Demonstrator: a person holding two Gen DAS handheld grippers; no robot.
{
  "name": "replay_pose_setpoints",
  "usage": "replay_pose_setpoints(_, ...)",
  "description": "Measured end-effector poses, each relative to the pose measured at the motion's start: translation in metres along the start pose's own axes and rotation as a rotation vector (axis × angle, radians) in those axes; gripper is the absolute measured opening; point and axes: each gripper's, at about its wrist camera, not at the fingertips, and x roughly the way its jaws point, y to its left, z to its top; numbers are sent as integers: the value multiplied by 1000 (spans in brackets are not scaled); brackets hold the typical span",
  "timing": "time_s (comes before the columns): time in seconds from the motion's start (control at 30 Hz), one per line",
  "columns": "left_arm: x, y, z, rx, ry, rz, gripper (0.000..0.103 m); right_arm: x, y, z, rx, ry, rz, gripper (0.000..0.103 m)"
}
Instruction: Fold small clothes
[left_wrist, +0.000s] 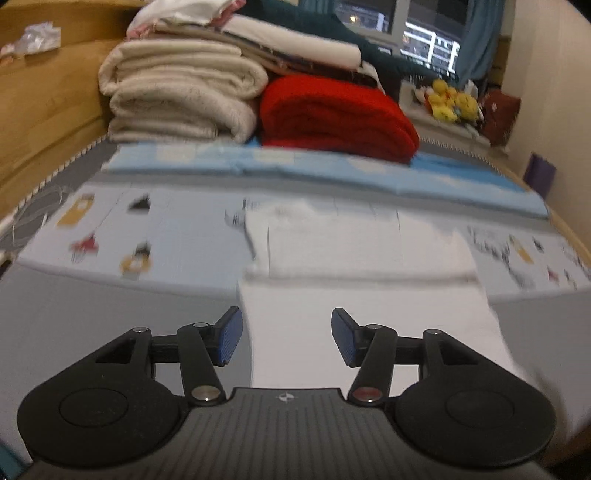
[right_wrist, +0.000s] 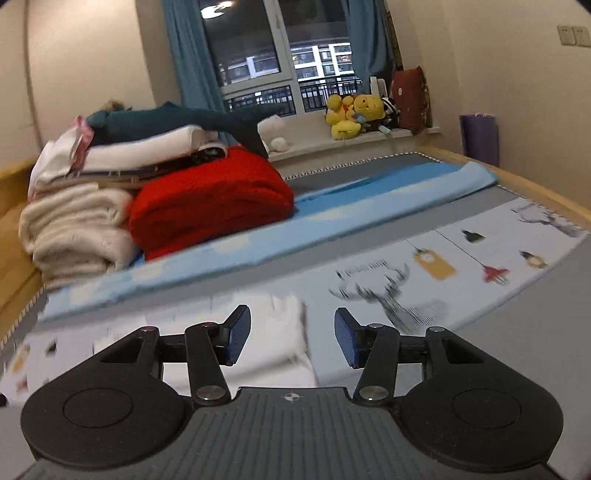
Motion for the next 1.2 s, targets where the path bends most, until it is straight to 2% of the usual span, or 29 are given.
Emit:
replay_pose_setpoints(0.07,-5,6,-37,8,30,-6,52,-13,-9,-23,-4,42,-7,52)
replay_pose_setpoints(0.13,-3,15,-65,-24,125,7,33,-24,-16,-49,-21,58,-30,52)
replay_pose_setpoints(0.17,-2,21,-72,-67,172,-12,33,-25,-20,-61,-30,82,-43,52)
replay_pose_setpoints(0.2,-2,23,-74,-91,179,-41,32,-26,-19,-67,-26,123,-62,52)
replay_pose_setpoints(0.23,-3,26,-76,-103,174,-60,32,-30,-18,-70,1,158,-62,52)
replay_pose_setpoints(0.3,-3,29,-77,-91,167,-34,32,-32,-20,-75,46,172,-24,50)
replay_pose_setpoints(0.33,-1,32,-78,-97,176,-24,32,-32,-18,-78,31,178,-37,50)
replay_pose_setpoints(0.4,4,43,-79,-154,203,-31,32,-29,-15,-83,-15,189,-74,50)
replay_pose_setpoints(0.53,18,67,-82,-307,276,-75,32,-20,-12,-93,-25,249,-68,50)
replay_pose_setpoints(0.7,41,81,-88,-367,358,-60,34,-1,-19,-109,13,357,-97,50)
replay_pose_setpoints(0.8,57,88,-95,-385,417,-31,34,14,-29,-116,63,422,-113,50)
replay_pose_setpoints(0.97,73,83,-100,-356,459,-2,41,41,-44,-127,137,536,-169,50)
replay_pose_setpoints(1.2,90,70,-104,-300,488,23,41,59,-43,-140,93,631,-217,50)
